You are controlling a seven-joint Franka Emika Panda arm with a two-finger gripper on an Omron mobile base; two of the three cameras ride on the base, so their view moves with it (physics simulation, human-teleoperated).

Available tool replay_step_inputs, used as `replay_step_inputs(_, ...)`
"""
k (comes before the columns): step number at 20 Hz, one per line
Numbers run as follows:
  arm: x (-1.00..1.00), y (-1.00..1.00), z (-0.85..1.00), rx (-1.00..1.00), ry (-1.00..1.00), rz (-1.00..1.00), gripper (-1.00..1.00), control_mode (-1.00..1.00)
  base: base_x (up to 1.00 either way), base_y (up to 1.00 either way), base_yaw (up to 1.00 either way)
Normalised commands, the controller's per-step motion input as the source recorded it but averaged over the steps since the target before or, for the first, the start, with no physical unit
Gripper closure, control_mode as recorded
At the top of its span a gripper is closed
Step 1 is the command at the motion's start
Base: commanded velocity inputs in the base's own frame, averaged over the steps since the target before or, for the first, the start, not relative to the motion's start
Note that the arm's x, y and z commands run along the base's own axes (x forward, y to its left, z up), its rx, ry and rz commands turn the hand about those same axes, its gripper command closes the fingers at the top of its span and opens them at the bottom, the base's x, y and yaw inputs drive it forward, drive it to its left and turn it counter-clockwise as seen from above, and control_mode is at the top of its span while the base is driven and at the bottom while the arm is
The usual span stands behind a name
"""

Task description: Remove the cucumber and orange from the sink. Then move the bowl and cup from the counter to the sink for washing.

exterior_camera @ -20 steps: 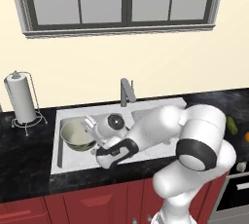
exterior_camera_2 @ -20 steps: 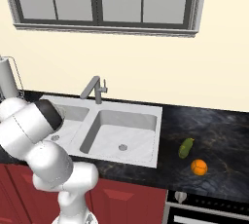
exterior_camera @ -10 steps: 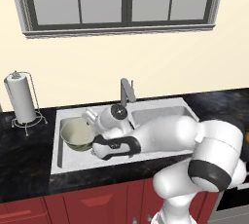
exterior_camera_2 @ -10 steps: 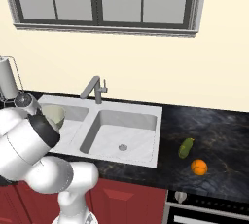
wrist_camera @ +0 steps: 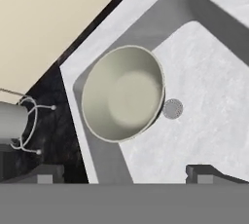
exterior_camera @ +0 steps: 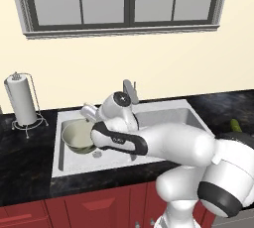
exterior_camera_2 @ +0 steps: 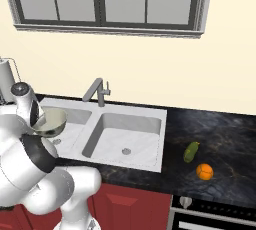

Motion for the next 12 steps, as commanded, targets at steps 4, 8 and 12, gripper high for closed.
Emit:
replay_step_inputs(4,-0.22,0.01,0.34,0.0,0.1,0.24,-1.0,-1.0,0.0,0.0,0.0)
replay_step_inputs(8,-0.29,0.02,0.17,0.0,0.11,0.26,-1.0,-1.0,0.0,0.0,0.0)
replay_step_inputs(12,-0.31,0.15,0.0,-0.02,0.01,0.23,-1.0,-1.0,0.0,0.0,0.0)
